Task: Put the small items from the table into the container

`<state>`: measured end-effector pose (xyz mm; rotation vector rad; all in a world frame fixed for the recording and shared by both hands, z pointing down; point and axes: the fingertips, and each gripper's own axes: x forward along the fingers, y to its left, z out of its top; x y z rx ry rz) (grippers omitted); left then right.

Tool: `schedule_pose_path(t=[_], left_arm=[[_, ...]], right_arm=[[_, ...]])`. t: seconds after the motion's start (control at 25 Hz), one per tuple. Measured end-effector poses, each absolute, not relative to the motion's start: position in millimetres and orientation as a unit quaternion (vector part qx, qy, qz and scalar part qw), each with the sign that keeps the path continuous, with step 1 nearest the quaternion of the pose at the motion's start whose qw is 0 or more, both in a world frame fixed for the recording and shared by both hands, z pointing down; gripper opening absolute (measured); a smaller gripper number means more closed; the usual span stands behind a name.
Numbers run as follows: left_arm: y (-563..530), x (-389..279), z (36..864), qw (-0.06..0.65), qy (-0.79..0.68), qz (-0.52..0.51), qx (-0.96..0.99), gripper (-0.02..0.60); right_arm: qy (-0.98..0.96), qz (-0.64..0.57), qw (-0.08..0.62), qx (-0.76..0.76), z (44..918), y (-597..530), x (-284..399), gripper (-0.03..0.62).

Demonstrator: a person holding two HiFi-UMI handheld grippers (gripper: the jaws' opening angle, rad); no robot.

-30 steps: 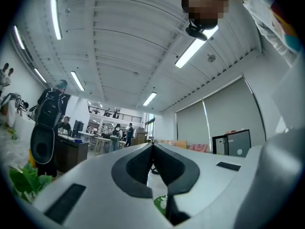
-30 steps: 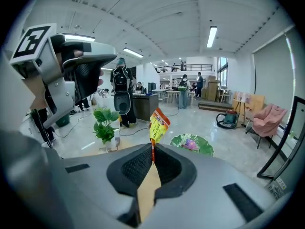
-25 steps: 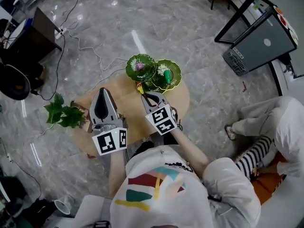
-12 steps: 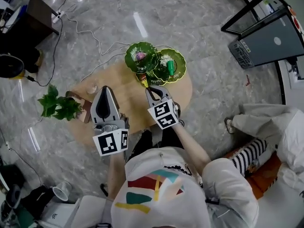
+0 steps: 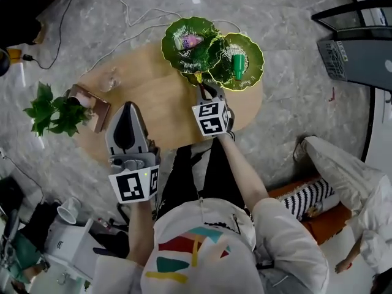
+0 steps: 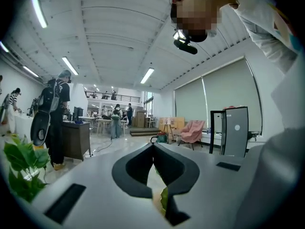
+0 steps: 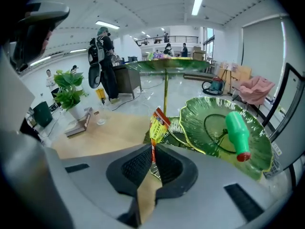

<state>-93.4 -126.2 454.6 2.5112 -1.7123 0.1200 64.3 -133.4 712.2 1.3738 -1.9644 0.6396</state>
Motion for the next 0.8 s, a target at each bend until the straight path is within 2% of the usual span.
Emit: schedule_pose_path(t=[0.08,0.12,0.16,0.2,0.52,0.72,0.76,0.8], left_arm=[[-128,-95,463,0.054,-0.564,0.045,0.823,0.008],[-129,-96,466,0.055,-0.564,0.047,0.823,0.008],[-129,-96,468,0.055,-0.564,0.048,0.823,0.008],[-128,-95,468,0.055,-0.563,0.047,0.823,0.008],[-124,-87,450,0.042,-0.555,0.029,0.83,0.008],[-114,-84,415,0.038,-0.561,0.019,0.827,0.008],[-111,-84,405,0.036,-0.563,0.016,0.826,0.008],[-109,-84,394,0.032,-0.564,0.011,0.825,0.008]], right_arm=[[-0.737,0.263,0.301,0.545,723,-141,66,0.031],[-0.732,0.275,0.287,0.554,727,-142,66,0.07],[-0.728,0.284,0.275,0.56,729,-143,65,0.145],[-0.727,0.287,0.267,0.564,730,-143,64,0.175],[-0.735,0.3,0.259,0.55,712,-131,53,0.186],[-0.77,0.293,0.231,0.518,644,-107,43,0.184],[-0.775,0.283,0.223,0.52,622,-101,44,0.15],[-0.776,0.267,0.215,0.53,598,-99,48,0.014]])
